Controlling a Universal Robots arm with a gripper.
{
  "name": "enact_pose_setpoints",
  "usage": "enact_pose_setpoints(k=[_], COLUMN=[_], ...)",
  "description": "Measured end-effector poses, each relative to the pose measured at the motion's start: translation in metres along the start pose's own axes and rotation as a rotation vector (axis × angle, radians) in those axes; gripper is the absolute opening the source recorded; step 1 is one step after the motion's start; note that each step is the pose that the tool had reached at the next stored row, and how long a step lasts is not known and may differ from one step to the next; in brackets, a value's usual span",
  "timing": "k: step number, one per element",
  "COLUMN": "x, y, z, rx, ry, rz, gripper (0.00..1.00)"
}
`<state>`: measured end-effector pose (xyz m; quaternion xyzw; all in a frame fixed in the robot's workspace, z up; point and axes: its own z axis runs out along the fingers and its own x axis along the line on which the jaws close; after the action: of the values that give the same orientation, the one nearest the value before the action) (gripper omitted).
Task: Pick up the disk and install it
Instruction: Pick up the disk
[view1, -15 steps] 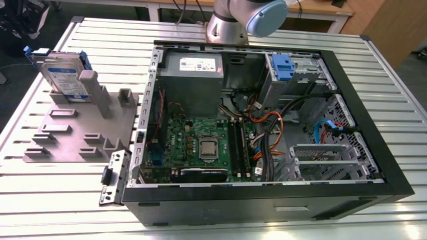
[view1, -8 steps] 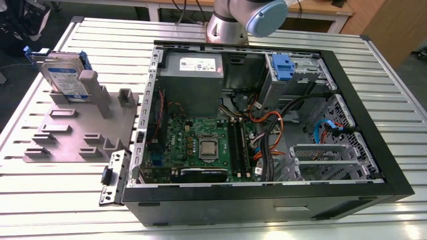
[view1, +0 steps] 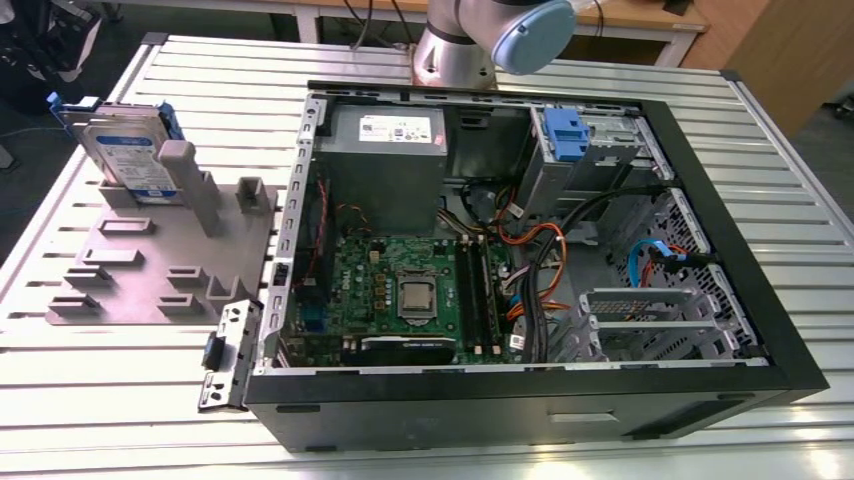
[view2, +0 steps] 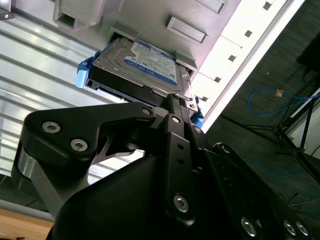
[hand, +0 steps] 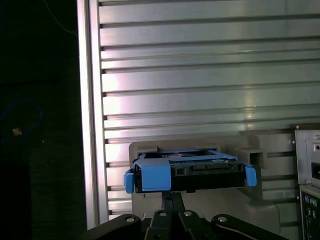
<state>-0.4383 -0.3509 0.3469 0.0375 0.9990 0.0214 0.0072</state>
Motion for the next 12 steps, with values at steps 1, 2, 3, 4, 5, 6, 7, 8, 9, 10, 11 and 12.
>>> enact_pose_setpoints(k=[1, 2, 3, 4, 5, 6, 7, 8, 9, 10, 11, 12], x=[0.0000, 0.0000, 0.0001, 0.0001, 0.0001, 0.0001, 0.0001, 0.0001, 0.0001, 0.0001, 0.0001, 0.0001], y=[0.0000, 0.0000, 0.0000, 0.0000, 0.0000, 0.0000, 0.0000, 0.0000, 0.0000, 0.0000, 0.0000, 0.0000], z=[0.0000, 0.0000, 0.0000, 0.0000, 0.0000, 0.0000, 0.0000, 0.0000, 0.0000, 0.0000, 0.0000, 0.0000], rx=[0.0000, -0.0001, -0.0002, -0.0003, -0.0003, -0.0004, -0.0005, -0.0006, -0.0007, -0.0007, -0.0008, -0.0008], ry=[0.0001, 0.0003, 0.0004, 0.0005, 0.0008, 0.0010, 0.0013, 0.0017, 0.0020, 0.0023, 0.0026, 0.0026], rz=[-0.002, -0.005, -0.009, -0.014, -0.019, -0.025, -0.032, -0.039, -0.046, -0.053, -0.058, -0.059], gripper=[0.11, 0.11, 0.11, 0.11, 0.11, 0.11, 0.11, 0.11, 0.11, 0.11, 0.11, 0.11])
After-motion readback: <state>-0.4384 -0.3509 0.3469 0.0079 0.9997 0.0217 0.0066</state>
